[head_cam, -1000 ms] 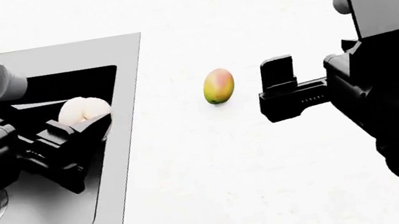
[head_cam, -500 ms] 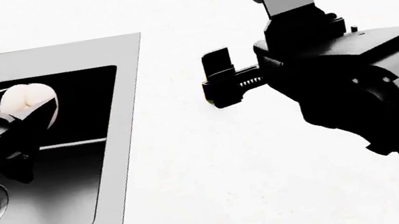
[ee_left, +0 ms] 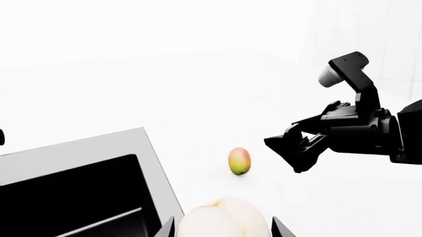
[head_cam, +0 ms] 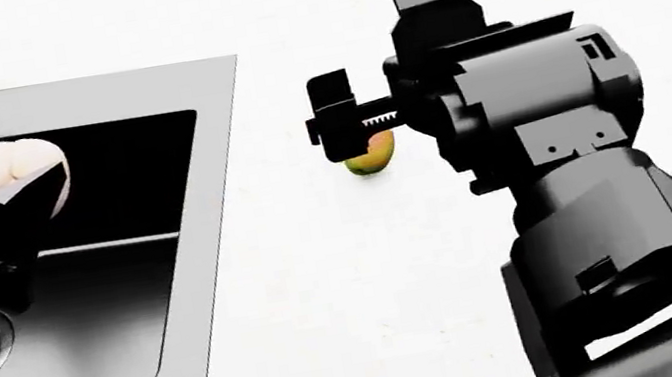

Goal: There is a mixed pile of frozen fruits and vegetables on the counter. Locate all the frozen vegetables and place the items in a bowl on the counter. Take all the frozen fruits and defrost them in a running sink.

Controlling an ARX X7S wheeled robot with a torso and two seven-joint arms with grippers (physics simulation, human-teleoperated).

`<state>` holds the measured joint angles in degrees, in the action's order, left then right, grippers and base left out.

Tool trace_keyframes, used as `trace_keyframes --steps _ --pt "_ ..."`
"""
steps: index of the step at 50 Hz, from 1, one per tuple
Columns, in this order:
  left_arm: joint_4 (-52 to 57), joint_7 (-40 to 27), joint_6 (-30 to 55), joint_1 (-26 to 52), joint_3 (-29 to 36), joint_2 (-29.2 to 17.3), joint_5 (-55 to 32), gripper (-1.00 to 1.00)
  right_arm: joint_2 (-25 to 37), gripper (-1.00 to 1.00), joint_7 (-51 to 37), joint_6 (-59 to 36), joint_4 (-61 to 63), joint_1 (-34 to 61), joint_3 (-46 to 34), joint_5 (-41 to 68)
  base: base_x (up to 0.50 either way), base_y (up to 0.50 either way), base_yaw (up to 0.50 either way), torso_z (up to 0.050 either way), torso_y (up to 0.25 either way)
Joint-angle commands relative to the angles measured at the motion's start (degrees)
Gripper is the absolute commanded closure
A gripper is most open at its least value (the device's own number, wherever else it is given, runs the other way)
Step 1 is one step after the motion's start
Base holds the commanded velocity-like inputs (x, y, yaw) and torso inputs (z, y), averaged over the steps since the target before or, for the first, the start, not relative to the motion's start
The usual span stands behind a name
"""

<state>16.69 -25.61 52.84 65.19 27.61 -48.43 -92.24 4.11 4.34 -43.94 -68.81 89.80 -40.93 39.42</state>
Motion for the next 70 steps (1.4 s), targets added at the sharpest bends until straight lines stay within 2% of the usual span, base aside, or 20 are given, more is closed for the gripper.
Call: trace_keyframes --steps 1,9,17,29,37,64,70 --pt "1.2 -1.5 -2.3 -1.4 -1.4 -0.8 -1.7 1.0 -4.1 -1.0 5.2 -0.8 -6.2 1.2 7.0 -8.8 0.0 0.0 0.0 0.0 0.0" --pt "1.2 -1.8 -3.3 -2.4 -2.0 -1.2 -1.9 1.0 -4.1 -1.0 4.9 0.0 -6.2 1.0 5.7 -6.9 0.0 0.0 0.0 0.0 0.0" --pt "0.7 -2.1 -3.2 -2.0 -1.5 -0.5 -1.4 1.0 -4.1 -1.0 6.9 1.0 -6.2 0.7 14.6 -12.7 0.0 0.0 0.0 0.001 0.001" --pt "1.6 -0.6 -3.8 -3.5 -2.2 -2.0 -1.8 1.0 -4.1 -1.0 8.3 2.7 -6.2 0.0 11.9 -12.3 0.0 0.0 0.0 0.0 0.0" --pt "2.0 -0.2 -4.1 -4.2 -2.6 -2.7 -2.0 1.0 -4.1 -1.0 8.1 2.9 -6.2 -0.3 13.1 -14.2 0.21 0.0 0.0 0.0 0.0" --pt "2.5 -0.6 -4.4 -5.0 -2.7 -3.4 -2.5 1.0 -4.1 -1.0 9.0 2.8 -6.2 -1.8 6.8 -8.5 0.22 0.0 0.0 0.0 0.0" --pt "2.5 -0.7 -4.4 -5.0 -2.7 -3.4 -2.7 1.0 -4.1 -1.0 7.4 1.1 -6.2 -2.6 9.3 -10.0 0.16 0.0 0.0 0.0 0.002"
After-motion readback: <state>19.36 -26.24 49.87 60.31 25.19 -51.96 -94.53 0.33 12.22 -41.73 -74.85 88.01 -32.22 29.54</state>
